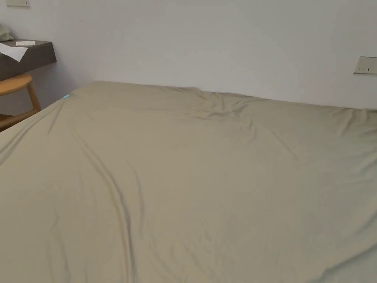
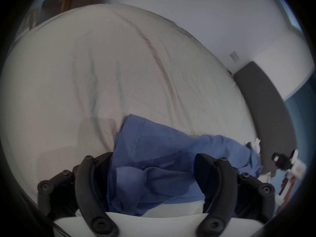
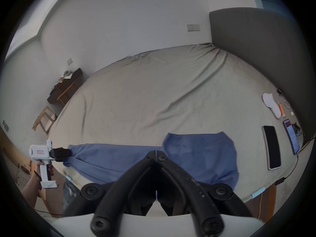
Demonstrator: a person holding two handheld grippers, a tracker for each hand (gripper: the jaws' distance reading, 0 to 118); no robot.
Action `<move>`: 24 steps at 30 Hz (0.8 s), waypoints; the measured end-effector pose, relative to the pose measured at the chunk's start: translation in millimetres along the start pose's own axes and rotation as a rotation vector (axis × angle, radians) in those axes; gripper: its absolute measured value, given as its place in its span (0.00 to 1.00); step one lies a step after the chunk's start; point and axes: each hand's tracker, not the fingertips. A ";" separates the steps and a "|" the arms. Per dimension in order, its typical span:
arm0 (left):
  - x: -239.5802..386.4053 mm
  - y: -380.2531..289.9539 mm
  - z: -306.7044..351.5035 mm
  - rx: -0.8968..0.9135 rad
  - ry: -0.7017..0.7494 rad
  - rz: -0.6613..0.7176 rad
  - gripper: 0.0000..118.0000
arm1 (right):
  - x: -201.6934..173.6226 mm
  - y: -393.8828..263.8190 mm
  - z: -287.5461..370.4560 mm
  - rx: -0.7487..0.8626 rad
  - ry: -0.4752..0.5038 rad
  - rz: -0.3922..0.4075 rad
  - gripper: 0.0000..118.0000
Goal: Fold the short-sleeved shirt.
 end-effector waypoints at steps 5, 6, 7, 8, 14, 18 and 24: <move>0.6 5.5 18.2 -0.004 0.010 0.033 0.11 | -4.7 -0.2 -6.5 -0.014 0.011 0.008 0.02; 2.2 5.6 23.9 -0.009 -0.042 0.097 0.11 | -4.0 -0.4 -6.6 -0.019 0.011 0.004 0.02; 5.7 4.5 27.3 0.004 -0.010 0.067 0.11 | -3.4 -0.7 -6.7 -0.022 0.007 0.000 0.02; 10.4 2.4 30.0 0.019 0.012 0.041 0.11 | -2.5 -1.1 -6.6 -0.022 -0.002 -0.006 0.02; -10.5 9.2 43.4 0.037 0.035 0.176 0.10 | 22.6 -2.4 1.9 0.000 -0.020 -0.039 0.02; -20.8 24.8 54.6 0.073 0.165 0.179 0.09 | 30.5 -3.5 7.8 0.024 -0.042 -0.059 0.02; -26.7 50.1 92.7 0.217 0.380 0.124 0.09 | 38.5 -6.2 13.7 0.048 -0.053 -0.094 0.02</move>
